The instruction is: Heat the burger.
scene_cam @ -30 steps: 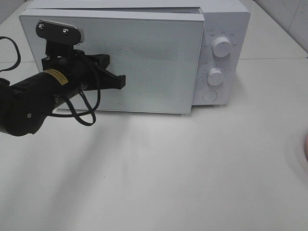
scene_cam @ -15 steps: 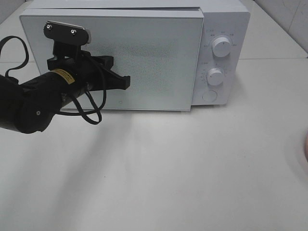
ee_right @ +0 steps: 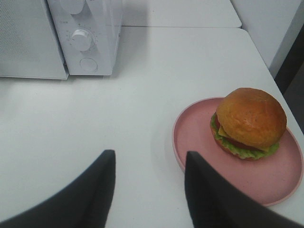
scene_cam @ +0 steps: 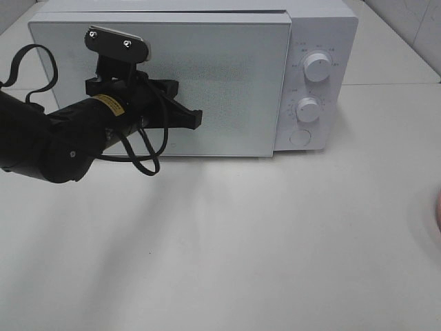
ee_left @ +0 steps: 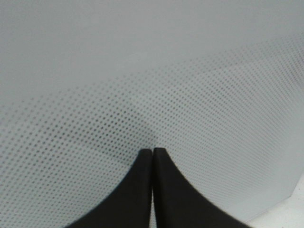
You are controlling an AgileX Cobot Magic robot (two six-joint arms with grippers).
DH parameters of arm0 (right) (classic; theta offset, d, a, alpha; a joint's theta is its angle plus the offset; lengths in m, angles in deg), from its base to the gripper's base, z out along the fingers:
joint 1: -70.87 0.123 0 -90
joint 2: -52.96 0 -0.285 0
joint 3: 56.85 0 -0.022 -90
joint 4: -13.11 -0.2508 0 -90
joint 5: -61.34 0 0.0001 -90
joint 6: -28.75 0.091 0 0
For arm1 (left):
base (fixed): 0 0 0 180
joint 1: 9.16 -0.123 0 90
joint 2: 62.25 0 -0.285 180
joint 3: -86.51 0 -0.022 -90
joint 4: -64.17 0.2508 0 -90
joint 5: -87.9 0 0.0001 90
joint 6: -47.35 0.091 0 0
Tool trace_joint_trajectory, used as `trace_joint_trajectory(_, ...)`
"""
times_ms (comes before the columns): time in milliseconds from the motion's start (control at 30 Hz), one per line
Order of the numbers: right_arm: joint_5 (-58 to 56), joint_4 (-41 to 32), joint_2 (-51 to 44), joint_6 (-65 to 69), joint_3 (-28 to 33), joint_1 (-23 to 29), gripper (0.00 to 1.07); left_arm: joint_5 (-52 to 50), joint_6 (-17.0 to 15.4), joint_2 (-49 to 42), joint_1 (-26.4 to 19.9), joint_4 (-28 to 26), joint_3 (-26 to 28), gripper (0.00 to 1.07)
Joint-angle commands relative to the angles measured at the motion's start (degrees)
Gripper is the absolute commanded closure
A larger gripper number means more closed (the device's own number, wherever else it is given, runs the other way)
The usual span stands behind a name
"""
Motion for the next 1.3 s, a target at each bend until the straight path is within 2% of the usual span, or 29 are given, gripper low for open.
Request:
trace_joint_trajectory(33,0.52,0.17,-1.72,0.29,0.06,-0.34,0.62,-4.76,0.63,0.11,-0.74,-4.93,2.86,1.06)
trace_joint_trajectory(100,0.52,0.17,-1.72,0.29,0.06,-0.34,0.62,-4.76,2.06,0.97,-0.34,-6.19,3.72,1.06)
trace_joint_trajectory(300,0.52,0.17,-1.72,0.29,0.06,-0.34,0.62,-4.76,3.27,2.75,0.29,-7.22,5.67,1.06)
trace_joint_trajectory(333,0.52,0.17,-1.72,0.29,0.06,-0.34,0.62,-4.58,5.04,4.18,0.29,-8.25,7.96,1.06)
trace_joint_trajectory(400,0.52,0.17,-1.72,0.29,0.06,-0.34,0.62,-3.95,5.5,5.04,0.29,-8.77,9.17,1.06)
trace_joint_trajectory(433,0.52,0.17,-1.72,0.29,0.06,-0.34,0.62,-1.89,5.56,6.02,0.29,-9.4,12.09,1.06)
trace_joint_trajectory(600,0.52,0.17,-1.72,0.29,0.06,-0.34,0.62,-0.4,5.56,6.59,0.97,-9.28,15.58,1.06)
trace_joint_trajectory(1000,0.52,0.17,-1.72,0.29,0.06,-0.34,0.62,-0.11,5.67,6.13,2.58,-10.14,16.27,1.06)
trace_joint_trajectory(1167,0.52,0.17,-1.72,0.29,0.06,-0.34,0.62,0.86,7.39,4.7,3.84,-10.37,16.27,1.06)
trace_joint_trajectory(1300,0.52,0.17,-1.72,0.29,0.06,-0.34,0.62,2.69,7.56,3.44,4.3,-10.31,15.64,1.06)
